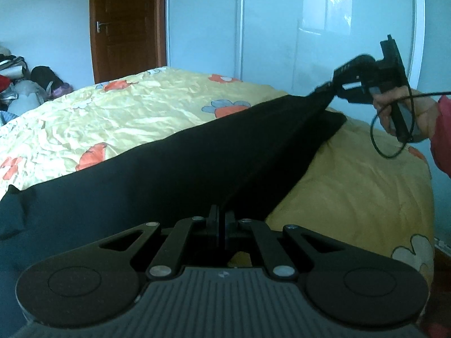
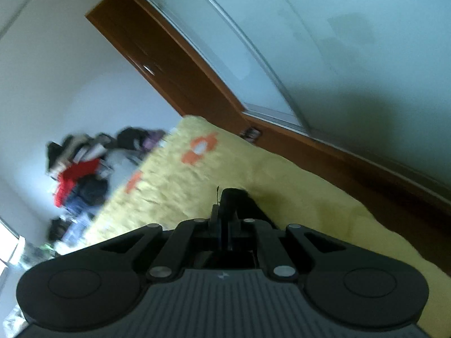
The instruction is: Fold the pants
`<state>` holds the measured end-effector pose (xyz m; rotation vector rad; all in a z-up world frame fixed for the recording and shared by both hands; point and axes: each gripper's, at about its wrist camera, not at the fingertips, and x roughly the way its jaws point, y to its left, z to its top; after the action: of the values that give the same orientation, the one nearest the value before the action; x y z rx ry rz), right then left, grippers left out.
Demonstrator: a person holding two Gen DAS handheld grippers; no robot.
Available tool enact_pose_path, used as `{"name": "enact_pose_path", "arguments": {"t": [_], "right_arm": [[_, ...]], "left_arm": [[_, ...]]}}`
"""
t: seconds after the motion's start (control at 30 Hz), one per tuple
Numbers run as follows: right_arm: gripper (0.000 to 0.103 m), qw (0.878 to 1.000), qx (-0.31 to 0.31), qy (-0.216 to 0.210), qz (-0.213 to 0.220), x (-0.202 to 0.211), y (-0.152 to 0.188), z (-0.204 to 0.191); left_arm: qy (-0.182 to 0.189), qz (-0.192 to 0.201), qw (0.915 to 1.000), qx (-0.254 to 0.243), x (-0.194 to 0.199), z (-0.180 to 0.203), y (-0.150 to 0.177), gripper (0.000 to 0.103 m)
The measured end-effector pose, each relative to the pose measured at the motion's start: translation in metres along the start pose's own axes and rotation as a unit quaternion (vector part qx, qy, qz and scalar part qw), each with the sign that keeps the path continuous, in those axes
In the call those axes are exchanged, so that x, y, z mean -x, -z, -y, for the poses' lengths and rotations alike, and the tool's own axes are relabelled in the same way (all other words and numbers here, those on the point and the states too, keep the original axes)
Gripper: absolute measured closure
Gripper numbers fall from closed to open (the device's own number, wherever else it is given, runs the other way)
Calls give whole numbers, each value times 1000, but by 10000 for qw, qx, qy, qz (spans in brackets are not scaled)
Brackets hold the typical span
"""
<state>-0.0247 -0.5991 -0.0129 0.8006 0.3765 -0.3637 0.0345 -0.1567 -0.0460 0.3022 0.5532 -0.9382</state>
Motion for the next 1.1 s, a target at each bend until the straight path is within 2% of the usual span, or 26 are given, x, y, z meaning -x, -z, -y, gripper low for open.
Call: {"name": "enact_pose_path", "arguments": {"t": [0.03, 0.07, 0.1, 0.13, 0.2, 0.27, 0.3, 0.37, 0.43, 0.47, 0.5, 0.53, 0.6, 0.63, 0.7, 0.77, 0.87, 1.0, 1.1], "right_arm": [[98, 9999, 19, 108, -111, -2, 3, 3], [95, 9994, 22, 268, -231, -2, 5, 6], [91, 9986, 36, 449, -262, 2, 7, 8], [90, 9977, 53, 637, -213, 7, 8, 11], [82, 9952, 99, 960, 164, 23, 8, 12], [80, 9896, 285, 1216, 708, 38, 9, 4], [79, 9894, 495, 1099, 812, 42, 10, -6], [77, 9926, 918, 589, 534, 37, 16, -27], [64, 9936, 1125, -52, -93, 19, 26, -47], [51, 9921, 1154, -310, -377, 9, 33, -55], [40, 9900, 1206, -458, -568, 2, 40, -60], [38, 9873, 1309, -514, -734, -4, 46, -64], [38, 9825, 1546, -311, -988, -16, 57, -65], [38, 9821, 1608, -318, -928, -15, 58, -63], [38, 9871, 1463, -85, -644, -3, 55, -57], [37, 9923, 1218, 169, -127, 19, 50, -47], [37, 9987, 454, 84, 210, 48, 41, -24], [35, 9978, -648, -113, -54, 52, 40, 13], [36, 9932, -1076, -294, -319, 42, 47, 29]], "left_arm": [[34, -59, 10000, 17, 3, 1, 1, 97], [71, -129, 9999, 61, 4, 0, 1, 91], [92, -169, 9997, 127, 8, -2, 1, 79], [137, -191, 9995, 205, 10, -5, 1, 78], [131, -185, 9990, 380, 21, -10, 1, 56], [61, 0, 9985, 553, 32, -17, -1, 42], [-38, 115, 9978, 655, 36, -22, -3, 35], [-424, 325, 9949, 858, 40, -32, -8, 28], [-979, 444, 9892, 996, 41, -44, -10, 26], [-1214, 407, 9861, 1056, 40, -50, -10, 26], [-1455, 332, 9823, 1130, 37, -57, -8, 26], [-1664, 250, 9784, 1200, 35, -64, -5, 26], [-2044, 70, 9706, 1270, 33, -76, 5, 26], [-2260, -27, 9654, 1299, 32, -81, 10, 26], [-2546, -114, 9564, 1430, 36, -92, 18, 26], [-2728, -16, 9477, 1655, 46, -103, 27, 26], [-3101, 197, 9322, 1855, 61, -111, 38, 23], [-3481, 420, 9166, 1922, 74, -114, 46, 16], [-3439, 362, 9166, 2007, 73, -118, 48, 15]]}}
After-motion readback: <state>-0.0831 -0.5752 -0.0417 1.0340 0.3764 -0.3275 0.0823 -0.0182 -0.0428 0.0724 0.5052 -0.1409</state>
